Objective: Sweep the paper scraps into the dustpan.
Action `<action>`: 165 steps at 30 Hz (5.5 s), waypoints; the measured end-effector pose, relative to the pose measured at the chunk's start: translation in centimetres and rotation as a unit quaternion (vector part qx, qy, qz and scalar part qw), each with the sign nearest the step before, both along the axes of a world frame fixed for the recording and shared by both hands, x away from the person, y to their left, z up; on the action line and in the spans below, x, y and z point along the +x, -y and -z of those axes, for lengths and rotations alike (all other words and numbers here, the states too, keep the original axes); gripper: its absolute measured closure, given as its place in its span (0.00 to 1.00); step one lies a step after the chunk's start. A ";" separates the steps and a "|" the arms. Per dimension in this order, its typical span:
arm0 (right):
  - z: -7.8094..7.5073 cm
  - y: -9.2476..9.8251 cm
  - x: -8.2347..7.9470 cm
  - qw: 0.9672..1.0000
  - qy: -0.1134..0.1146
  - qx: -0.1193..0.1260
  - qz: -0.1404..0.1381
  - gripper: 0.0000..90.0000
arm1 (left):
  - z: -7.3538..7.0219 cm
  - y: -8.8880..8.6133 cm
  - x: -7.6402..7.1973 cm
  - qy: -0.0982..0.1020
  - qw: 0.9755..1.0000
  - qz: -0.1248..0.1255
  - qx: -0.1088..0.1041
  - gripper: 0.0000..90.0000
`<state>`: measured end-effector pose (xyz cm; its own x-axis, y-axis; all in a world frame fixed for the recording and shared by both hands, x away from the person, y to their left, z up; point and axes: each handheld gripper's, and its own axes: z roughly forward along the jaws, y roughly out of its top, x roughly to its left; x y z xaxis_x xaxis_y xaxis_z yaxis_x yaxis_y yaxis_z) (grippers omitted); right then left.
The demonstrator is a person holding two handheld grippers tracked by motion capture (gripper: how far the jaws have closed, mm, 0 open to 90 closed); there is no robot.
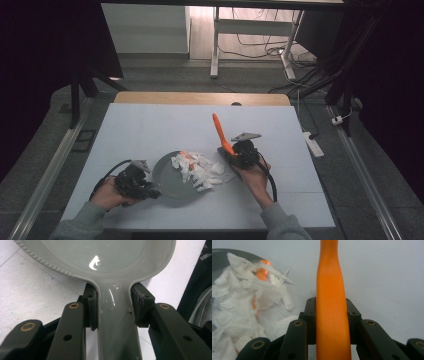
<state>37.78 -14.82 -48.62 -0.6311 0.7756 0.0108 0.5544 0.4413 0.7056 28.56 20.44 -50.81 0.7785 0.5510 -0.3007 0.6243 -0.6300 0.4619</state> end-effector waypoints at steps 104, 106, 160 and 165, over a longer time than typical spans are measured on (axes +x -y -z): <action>0.3 -0.7 -2.2 1.000 0.006 0.008 -0.030 0.78 | 0.6 1.0 -1.1 -0.003 1.000 -0.010 -0.004 0.68; 0.5 -1.1 -2.4 1.000 0.000 0.006 -0.025 0.78 | 0.5 1.1 -1.1 -0.003 1.000 -0.010 -0.004 0.68; -1.7 -2.5 -3.7 0.993 0.040 0.065 -0.092 0.78 | 1.3 1.5 -1.2 0.015 0.999 -0.022 -0.022 0.68; -2.1 -1.3 -3.6 0.992 0.045 0.068 -0.096 0.78 | 1.3 1.5 -1.2 0.019 0.999 -0.028 -0.025 0.68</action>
